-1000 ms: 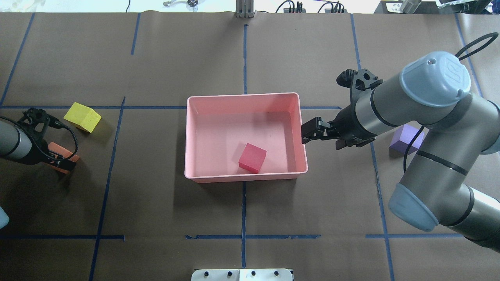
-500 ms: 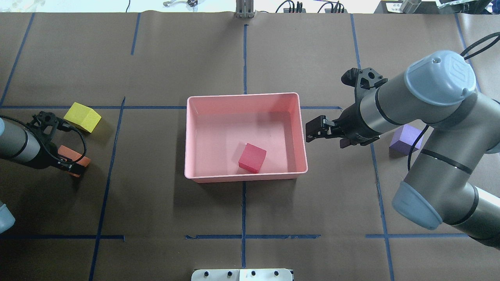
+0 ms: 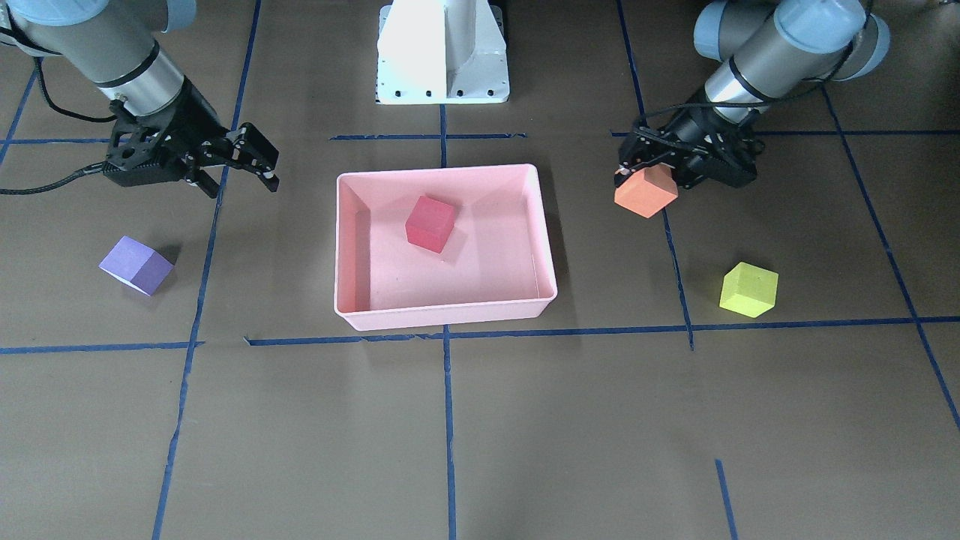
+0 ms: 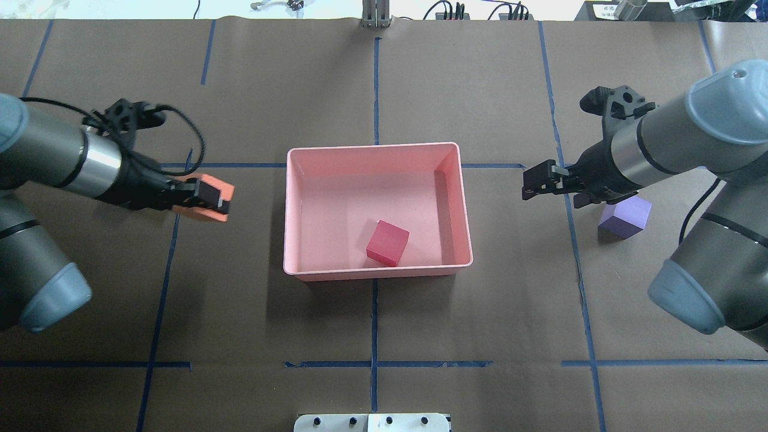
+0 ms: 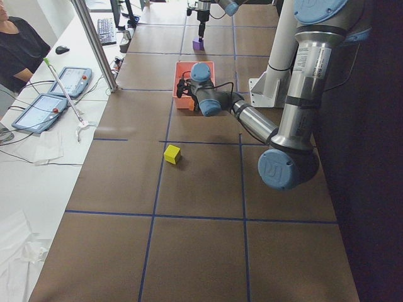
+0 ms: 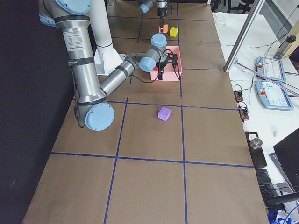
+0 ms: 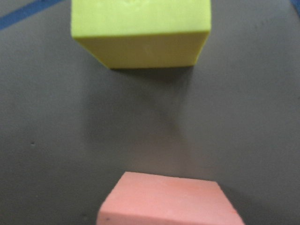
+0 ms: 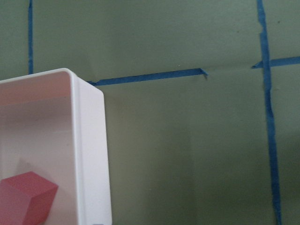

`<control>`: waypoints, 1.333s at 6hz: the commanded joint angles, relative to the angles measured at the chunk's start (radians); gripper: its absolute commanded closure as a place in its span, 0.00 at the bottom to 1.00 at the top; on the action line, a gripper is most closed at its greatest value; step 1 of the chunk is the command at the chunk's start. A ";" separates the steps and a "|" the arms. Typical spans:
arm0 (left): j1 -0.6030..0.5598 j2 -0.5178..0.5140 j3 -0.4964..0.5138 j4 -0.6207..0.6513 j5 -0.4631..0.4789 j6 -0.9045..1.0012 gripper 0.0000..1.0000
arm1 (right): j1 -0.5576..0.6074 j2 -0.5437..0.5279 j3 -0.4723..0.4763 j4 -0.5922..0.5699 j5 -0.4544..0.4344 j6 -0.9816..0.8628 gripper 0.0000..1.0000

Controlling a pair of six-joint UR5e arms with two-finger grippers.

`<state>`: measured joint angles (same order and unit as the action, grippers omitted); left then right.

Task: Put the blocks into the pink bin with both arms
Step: 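Carry the orange cube into the bin while the right gripper reaches the purple cube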

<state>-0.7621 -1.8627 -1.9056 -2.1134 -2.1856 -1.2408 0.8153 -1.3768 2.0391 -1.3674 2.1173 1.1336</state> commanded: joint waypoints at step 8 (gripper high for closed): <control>0.216 -0.187 0.103 -0.005 0.349 -0.226 0.01 | 0.104 -0.110 -0.252 0.008 0.010 -0.101 0.00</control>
<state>-0.5461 -2.0505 -1.8035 -2.1185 -1.8366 -1.4675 0.9196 -1.4904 1.8132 -1.3609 2.1262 1.0307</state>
